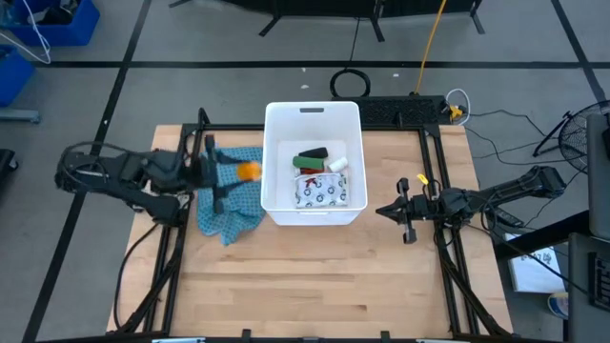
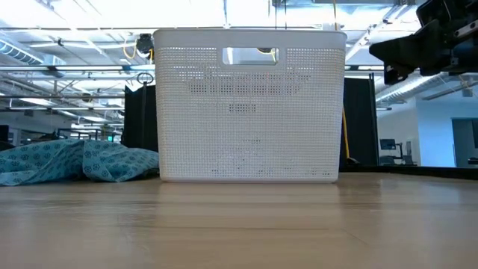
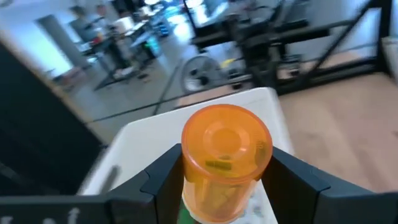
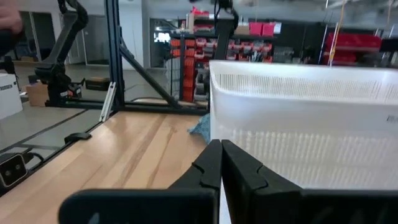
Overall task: Pick & place medical supplies in basket/bin
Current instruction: Put the orange pill bottle into the white bin
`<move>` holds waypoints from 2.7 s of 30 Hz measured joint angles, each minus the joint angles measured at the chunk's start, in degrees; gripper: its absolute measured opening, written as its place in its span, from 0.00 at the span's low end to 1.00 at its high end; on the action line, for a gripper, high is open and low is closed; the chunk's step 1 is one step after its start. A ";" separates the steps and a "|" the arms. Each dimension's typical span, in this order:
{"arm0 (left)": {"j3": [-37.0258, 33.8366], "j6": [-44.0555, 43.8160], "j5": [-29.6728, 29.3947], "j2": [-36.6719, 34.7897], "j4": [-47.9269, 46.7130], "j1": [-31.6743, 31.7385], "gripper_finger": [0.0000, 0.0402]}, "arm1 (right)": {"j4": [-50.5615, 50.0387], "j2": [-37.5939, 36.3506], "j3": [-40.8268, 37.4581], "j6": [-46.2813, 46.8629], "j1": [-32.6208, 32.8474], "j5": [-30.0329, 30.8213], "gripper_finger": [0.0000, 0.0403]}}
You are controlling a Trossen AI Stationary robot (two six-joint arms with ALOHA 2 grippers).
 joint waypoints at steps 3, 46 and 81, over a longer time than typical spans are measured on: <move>0.00 0.04 2.47 -0.53 -0.35 6.76 0.49 | 2.15 0.02 -0.02 -2.07 0.00 0.06 0.00; 26.45 1.82 32.43 40.23 -15.15 37.17 0.46 | 20.38 0.01 -0.02 -34.17 -0.13 10.64 0.00; 58.61 4.15 38.80 82.11 -35.43 37.95 0.52 | 20.06 0.00 -0.02 -35.61 -0.13 10.46 0.00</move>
